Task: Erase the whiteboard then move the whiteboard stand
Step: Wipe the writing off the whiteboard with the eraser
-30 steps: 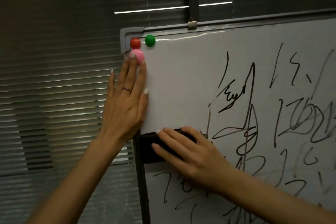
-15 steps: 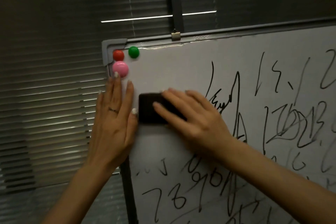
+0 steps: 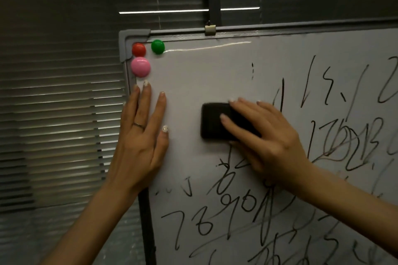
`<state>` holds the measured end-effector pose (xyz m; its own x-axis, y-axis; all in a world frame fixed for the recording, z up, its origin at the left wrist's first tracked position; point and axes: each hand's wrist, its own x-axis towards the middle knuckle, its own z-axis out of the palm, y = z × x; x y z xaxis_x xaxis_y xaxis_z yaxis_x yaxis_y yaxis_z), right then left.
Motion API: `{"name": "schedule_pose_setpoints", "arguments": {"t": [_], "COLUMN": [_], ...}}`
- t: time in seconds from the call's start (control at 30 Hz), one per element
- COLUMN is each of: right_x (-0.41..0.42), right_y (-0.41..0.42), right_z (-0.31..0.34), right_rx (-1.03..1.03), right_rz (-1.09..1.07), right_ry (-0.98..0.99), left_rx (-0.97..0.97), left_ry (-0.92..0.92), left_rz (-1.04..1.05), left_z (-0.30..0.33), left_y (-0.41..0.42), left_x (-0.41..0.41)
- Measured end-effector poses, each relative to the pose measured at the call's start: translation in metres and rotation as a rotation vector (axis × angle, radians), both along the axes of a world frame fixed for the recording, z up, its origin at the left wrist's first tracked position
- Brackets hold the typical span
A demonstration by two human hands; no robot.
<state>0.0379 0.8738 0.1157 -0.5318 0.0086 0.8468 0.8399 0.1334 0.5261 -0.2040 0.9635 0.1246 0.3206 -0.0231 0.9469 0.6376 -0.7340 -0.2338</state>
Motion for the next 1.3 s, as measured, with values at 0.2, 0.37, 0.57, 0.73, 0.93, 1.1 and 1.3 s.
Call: {"name": "schedule_pose_setpoints", "arguments": {"t": [0.2,0.37,0.57,0.73,0.93,1.1,1.3], "right_x": [0.034,0.056,0.034,0.0,0.027,0.056,0.04], "right_y": [-0.013,-0.018,-0.011,0.002,-0.011,-0.018,-0.009], "right_z": [0.034,0.074,0.057,0.006,0.004,0.037,0.023], "right_rx": [-0.114,-0.034,0.099,0.044,-0.11,0.011,0.147], "right_rz": [-0.041,-0.086,0.046,0.075,0.027,-0.032,-0.001], "right_ry": [-0.33,-0.097,0.402,0.216,-0.283,0.061,0.334], "left_rx": [0.029,0.006,-0.007,-0.042,-0.005,-0.002,0.023], "left_ry": [0.003,-0.008,-0.018,-0.01,-0.009,-0.011,-0.045], "left_rz": [-0.008,-0.013,-0.046,-0.055,-0.049,-0.015,0.095], "left_z": [-0.001,-0.002,-0.003,-0.003,-0.004,-0.003,-0.006], "left_y": [-0.001,0.001,-0.002,-0.002,-0.004,0.0,-0.002], "left_x": [0.005,0.005,0.007,0.0,0.004,0.005,0.009]}}
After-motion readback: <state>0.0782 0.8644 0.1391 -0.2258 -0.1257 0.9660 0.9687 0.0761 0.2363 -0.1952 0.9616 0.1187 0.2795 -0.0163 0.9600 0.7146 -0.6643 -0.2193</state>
